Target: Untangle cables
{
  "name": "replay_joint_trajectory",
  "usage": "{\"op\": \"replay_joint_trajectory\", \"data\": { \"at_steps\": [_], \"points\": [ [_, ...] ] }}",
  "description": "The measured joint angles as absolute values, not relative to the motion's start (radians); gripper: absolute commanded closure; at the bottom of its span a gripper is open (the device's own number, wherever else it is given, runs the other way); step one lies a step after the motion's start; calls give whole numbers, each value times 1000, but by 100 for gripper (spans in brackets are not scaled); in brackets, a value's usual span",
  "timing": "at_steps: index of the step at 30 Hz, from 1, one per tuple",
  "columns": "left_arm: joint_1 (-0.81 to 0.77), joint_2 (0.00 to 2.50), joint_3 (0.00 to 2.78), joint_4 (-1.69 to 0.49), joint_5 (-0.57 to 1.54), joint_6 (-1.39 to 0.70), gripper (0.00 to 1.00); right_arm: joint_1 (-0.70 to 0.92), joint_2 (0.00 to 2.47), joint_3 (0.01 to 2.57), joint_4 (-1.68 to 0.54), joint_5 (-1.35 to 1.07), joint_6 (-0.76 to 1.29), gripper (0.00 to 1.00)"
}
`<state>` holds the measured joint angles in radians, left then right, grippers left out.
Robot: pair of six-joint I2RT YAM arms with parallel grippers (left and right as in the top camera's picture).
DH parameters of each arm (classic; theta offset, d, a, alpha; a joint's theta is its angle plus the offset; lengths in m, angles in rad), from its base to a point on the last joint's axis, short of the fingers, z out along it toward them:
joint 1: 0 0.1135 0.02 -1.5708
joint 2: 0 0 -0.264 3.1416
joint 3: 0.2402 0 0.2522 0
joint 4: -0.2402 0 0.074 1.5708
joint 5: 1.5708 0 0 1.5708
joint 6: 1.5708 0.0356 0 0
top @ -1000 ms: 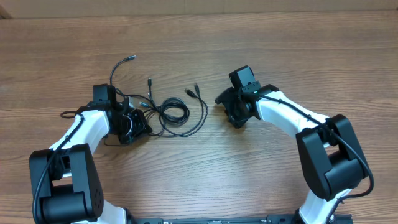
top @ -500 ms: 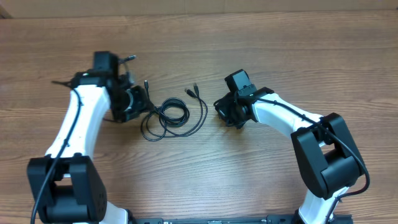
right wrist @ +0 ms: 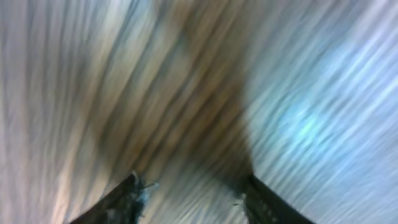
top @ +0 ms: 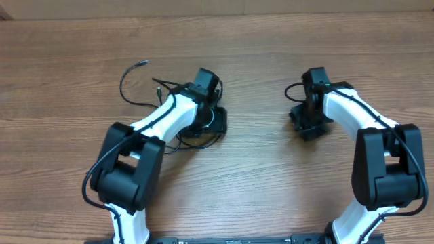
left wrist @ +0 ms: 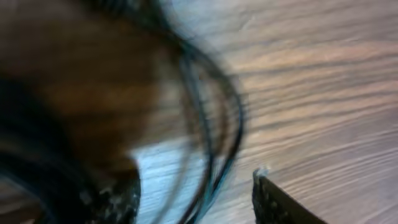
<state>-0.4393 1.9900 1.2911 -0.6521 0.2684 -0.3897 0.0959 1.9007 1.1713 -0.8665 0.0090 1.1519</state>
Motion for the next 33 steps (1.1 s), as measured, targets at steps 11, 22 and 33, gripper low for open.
{"op": "replay_joint_trajectory", "data": {
  "at_steps": [11, 22, 33],
  "points": [
    [-467, 2021, 1293, -466, 221, -420, 64, -103, 1898, 1164, -891, 77, 1148, 5],
    [-570, 1961, 1331, -765, 134, -319, 80, -103, 1897, 1164, -891, 78, 1148, 5],
    [-468, 1749, 1382, -1160, -112, -372, 54, -104, 1896, 1163, -900, 75, 1150, 1]
  ]
}}
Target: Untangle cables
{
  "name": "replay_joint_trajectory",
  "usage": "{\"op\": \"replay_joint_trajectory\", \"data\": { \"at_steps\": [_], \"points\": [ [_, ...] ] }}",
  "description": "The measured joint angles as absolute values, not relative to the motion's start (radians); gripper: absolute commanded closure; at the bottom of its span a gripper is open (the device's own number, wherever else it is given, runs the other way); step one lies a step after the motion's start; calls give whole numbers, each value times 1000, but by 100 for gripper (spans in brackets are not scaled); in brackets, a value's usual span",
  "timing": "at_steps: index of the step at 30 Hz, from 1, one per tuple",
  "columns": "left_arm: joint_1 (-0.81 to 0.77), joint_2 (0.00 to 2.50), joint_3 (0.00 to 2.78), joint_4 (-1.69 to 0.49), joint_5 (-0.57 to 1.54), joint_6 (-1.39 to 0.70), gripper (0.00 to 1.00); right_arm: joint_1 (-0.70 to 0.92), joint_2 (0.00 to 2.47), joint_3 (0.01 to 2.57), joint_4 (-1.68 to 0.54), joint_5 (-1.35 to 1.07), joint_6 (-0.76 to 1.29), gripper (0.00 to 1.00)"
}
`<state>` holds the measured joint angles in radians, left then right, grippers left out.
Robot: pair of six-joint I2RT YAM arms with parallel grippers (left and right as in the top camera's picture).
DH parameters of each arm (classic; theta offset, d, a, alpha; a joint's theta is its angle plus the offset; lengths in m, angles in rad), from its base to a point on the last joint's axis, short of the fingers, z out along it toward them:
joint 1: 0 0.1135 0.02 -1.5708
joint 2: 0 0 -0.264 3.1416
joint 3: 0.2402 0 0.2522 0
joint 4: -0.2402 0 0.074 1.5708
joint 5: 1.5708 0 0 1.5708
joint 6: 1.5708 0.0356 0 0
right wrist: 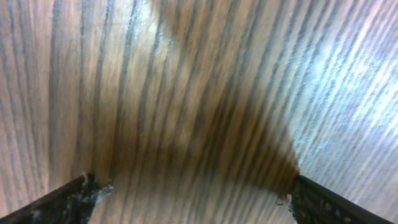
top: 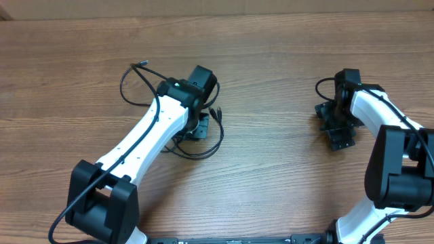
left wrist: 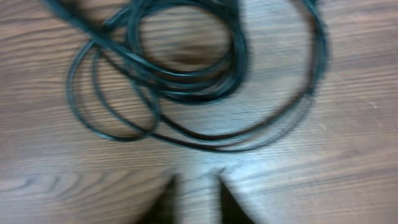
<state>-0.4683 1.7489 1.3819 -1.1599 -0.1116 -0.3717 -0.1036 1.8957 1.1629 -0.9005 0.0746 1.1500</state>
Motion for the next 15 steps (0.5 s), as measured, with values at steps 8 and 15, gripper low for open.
{"op": "replay_joint_trajectory", "data": {
  "at_steps": [8, 15],
  "points": [
    [-438, 1790, 1377, -950, -63, -466, 60, -112, 1896, 1163, -904, 47, 1140, 0],
    [-445, 2011, 1373, -865, -16, -468, 92, -110, 1888, 1154, -832, 47, 1132, 0]
  ]
}}
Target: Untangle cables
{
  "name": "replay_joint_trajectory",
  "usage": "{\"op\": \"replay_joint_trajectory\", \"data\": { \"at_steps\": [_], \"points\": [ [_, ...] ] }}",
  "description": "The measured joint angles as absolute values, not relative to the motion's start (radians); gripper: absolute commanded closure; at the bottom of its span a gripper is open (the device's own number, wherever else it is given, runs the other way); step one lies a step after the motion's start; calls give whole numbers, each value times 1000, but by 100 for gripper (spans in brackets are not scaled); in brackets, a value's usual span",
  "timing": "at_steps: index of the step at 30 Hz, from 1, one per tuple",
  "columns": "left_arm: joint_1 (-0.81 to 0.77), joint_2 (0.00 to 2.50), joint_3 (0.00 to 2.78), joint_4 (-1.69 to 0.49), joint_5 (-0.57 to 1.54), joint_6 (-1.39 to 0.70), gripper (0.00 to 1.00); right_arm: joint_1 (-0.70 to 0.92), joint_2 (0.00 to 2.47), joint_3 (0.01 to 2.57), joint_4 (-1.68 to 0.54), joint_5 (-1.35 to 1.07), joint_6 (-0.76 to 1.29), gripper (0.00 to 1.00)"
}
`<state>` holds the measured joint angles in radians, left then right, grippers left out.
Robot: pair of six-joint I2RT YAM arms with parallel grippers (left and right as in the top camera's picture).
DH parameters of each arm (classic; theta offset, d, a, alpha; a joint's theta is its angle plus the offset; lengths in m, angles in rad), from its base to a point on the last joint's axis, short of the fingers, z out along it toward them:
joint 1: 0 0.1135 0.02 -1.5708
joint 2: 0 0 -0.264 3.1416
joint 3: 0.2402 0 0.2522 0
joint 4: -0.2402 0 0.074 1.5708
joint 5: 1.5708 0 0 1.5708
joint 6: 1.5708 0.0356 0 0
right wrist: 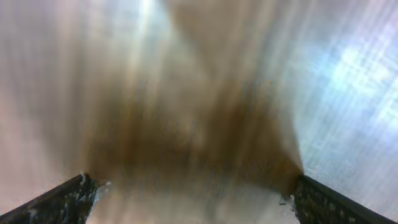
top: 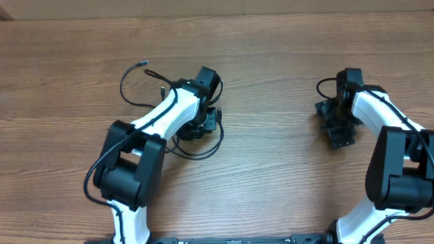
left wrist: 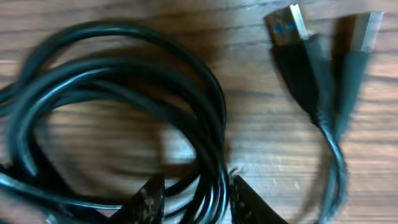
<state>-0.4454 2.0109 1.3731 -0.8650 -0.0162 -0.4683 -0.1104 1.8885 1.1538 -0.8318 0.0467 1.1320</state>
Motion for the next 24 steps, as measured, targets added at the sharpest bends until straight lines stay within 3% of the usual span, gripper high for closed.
{"op": "replay_joint_trajectory", "data": {
  "at_steps": [1, 9, 19, 24],
  "points": [
    [-445, 2029, 1373, -857, -15, -469, 96, -111, 1884, 1153, -777, 52, 1130, 0],
    [-420, 2006, 1443, -962, 49, -418, 96, -111, 1882, 1152, -598, 56, 1125, 0],
    [-296, 1467, 1489, -830, 371, -303, 96, -110, 1882, 1152, -596, 56, 1125, 0],
    [-293, 1442, 1493, -884, 391, -302, 96, -111, 1882, 1152, -596, 56, 1125, 0]
  ]
}}
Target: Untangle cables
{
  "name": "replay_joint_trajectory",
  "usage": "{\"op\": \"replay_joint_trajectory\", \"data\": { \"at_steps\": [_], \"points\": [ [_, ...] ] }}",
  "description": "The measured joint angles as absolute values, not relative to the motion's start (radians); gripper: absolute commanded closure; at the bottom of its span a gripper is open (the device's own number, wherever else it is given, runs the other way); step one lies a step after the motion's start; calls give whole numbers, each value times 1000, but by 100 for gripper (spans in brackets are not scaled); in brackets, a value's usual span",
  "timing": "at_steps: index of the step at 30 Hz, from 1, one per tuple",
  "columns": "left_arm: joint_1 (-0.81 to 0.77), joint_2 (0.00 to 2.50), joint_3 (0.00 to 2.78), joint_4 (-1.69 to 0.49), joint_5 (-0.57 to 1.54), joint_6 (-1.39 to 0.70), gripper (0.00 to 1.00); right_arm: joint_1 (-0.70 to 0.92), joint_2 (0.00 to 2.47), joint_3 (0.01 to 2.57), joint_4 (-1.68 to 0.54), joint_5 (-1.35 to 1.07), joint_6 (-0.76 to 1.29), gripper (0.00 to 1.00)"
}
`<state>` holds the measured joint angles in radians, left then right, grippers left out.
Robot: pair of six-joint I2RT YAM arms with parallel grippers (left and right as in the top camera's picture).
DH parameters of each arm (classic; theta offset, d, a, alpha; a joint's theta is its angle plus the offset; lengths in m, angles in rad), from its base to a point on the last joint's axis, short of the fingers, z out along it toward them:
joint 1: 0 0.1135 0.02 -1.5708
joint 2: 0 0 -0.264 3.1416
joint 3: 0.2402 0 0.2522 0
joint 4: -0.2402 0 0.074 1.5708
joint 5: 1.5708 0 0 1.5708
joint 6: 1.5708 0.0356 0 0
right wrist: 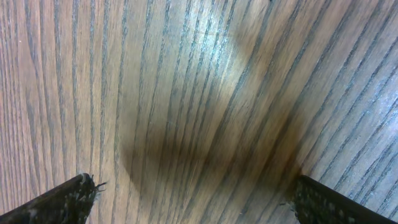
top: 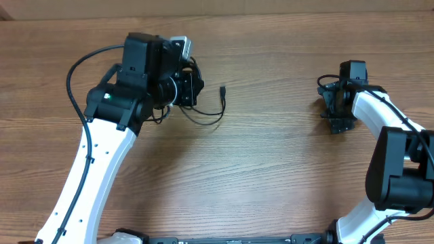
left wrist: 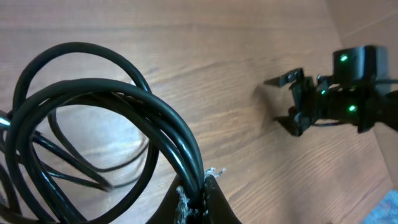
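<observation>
A bundle of black cables (left wrist: 106, 112) loops up from my left gripper (left wrist: 198, 186), which is shut on several strands. In the overhead view the left gripper (top: 192, 87) is raised above the table's far left. Cable (top: 203, 116) trails below it in a loop, ending in a plug (top: 223, 89). I cannot tell whether the trailing loop touches the wood. My right gripper (top: 337, 114) stands open at the far right, well apart from the cables. In its own view the right gripper (right wrist: 193, 193) shows only bare wood between its wide-spread fingertips (right wrist: 74, 196).
The wooden table (top: 271, 176) stretches between both arms. My right arm (left wrist: 336, 99), with its green lights, shows across the table in the left wrist view. The raised left arm (top: 102, 149) hides part of the table's left side.
My left gripper was low over the coil on the table with strands between its fingers. Now it is shut on the bundle and raised, further left and back. The right gripper stays open, slightly further back.
First my left gripper was down at the cable pile and the right gripper stood open right of centre. Then the left was above the coil and the right had moved further right. Then the left straddled strands; now it holds the bundle lifted.
</observation>
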<state>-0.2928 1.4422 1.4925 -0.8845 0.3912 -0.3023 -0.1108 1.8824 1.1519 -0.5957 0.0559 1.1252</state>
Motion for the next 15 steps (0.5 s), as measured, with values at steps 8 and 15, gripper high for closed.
{"op": "replay_joint_trajectory", "data": {
  "at_steps": [8, 15],
  "points": [
    [-293, 1452, 1493, -912, 394, -302, 96, -111, 1882, 1152, -596, 56, 1125, 0],
    [-293, 1452, 1493, -925, 394, -303, 96, -110, 1882, 1152, -596, 56, 1125, 0]
  ]
}}
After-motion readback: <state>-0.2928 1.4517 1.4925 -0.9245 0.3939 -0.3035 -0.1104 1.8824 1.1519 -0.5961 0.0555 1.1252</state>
